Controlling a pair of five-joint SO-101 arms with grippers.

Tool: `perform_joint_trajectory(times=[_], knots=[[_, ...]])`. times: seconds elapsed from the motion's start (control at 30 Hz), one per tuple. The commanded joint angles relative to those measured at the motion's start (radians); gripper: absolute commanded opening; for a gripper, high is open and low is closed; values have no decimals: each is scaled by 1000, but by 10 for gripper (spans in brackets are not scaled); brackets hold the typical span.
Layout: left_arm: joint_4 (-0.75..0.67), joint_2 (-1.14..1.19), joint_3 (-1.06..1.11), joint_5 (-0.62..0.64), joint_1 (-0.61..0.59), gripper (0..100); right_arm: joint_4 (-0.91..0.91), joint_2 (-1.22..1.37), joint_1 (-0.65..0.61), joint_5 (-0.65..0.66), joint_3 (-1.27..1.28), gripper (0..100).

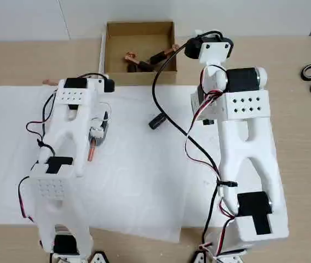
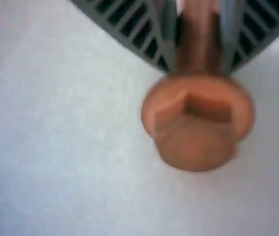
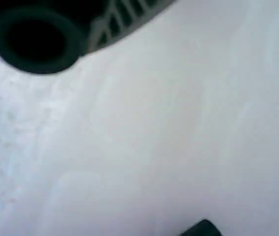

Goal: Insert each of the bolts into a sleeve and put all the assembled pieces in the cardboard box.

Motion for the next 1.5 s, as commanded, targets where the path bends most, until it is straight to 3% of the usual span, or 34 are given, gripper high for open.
perform_joint_trajectory(times=[0.0, 1.47], knots=[[-6, -72, -36, -11, -14, 68, 10, -70, 7, 2, -6, 4], [-40, -61, -101, -8, -12, 76, 12, -65, 5, 2, -6, 4]])
